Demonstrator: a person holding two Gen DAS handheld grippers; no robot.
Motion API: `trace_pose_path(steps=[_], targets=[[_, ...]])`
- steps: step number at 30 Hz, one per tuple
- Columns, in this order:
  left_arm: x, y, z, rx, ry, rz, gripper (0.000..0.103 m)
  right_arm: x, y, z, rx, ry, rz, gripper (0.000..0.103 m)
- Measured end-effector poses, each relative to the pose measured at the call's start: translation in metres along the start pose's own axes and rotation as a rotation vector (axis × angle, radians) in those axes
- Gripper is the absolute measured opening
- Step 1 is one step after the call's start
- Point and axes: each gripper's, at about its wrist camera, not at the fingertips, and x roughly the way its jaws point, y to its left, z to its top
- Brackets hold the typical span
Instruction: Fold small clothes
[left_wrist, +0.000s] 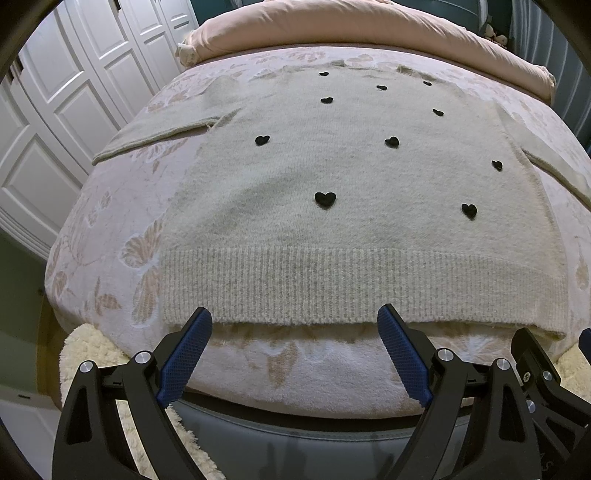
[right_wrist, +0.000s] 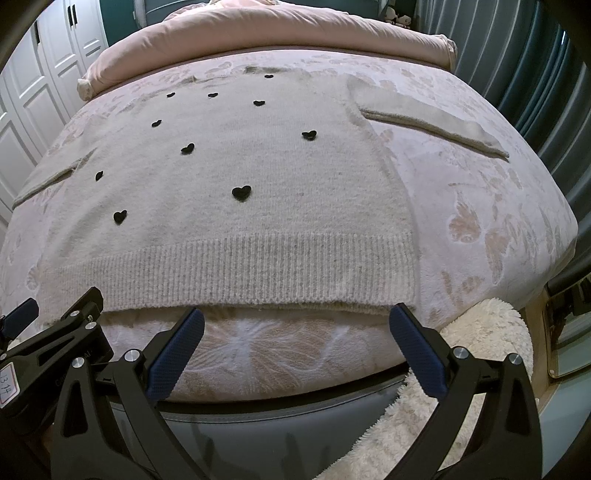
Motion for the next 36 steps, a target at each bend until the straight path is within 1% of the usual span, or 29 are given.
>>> trace_pose_path(steps=[25,27,28,29,30,32,34,36], targets=[[0.002,0.0,-0.001,-0.001,0.007,0.001,0.087,0.002,0.001,-0.001,-0.001,0.007,-0.002,0.098],[0.003,0.0,-0.001,-0.002,0.011,-0.002,0.087,0.003,0.001,-0.001,-0.002,0.01,0.003,0.098],[0.005,0.001,-0.001,-0.003,0.017,-0.009,0.089,0.005,0.0,-0.001,-0.005,0.012,0.008,0.098],[0.006,0.002,0.0,-0.004,0.022,-0.024,0.089,0.007,-0.002,0.0,-0.005,0.015,0.015,0.098],[0.006,0.003,0.001,-0.007,0.024,-0.043,0.09,0.011,-0.006,0.002,0.001,0.022,0.029,0.098],[0.007,0.008,0.006,-0.024,0.015,-0.042,0.091,0.018,-0.021,0.01,0.032,0.024,0.042,0.098],[0.008,0.013,0.012,-0.053,0.003,-0.033,0.093,0.027,-0.046,0.029,0.082,0.013,0.023,0.098],[0.011,0.018,0.021,-0.076,-0.002,-0.05,0.093,0.039,-0.076,0.051,0.136,0.0,0.008,0.098]])
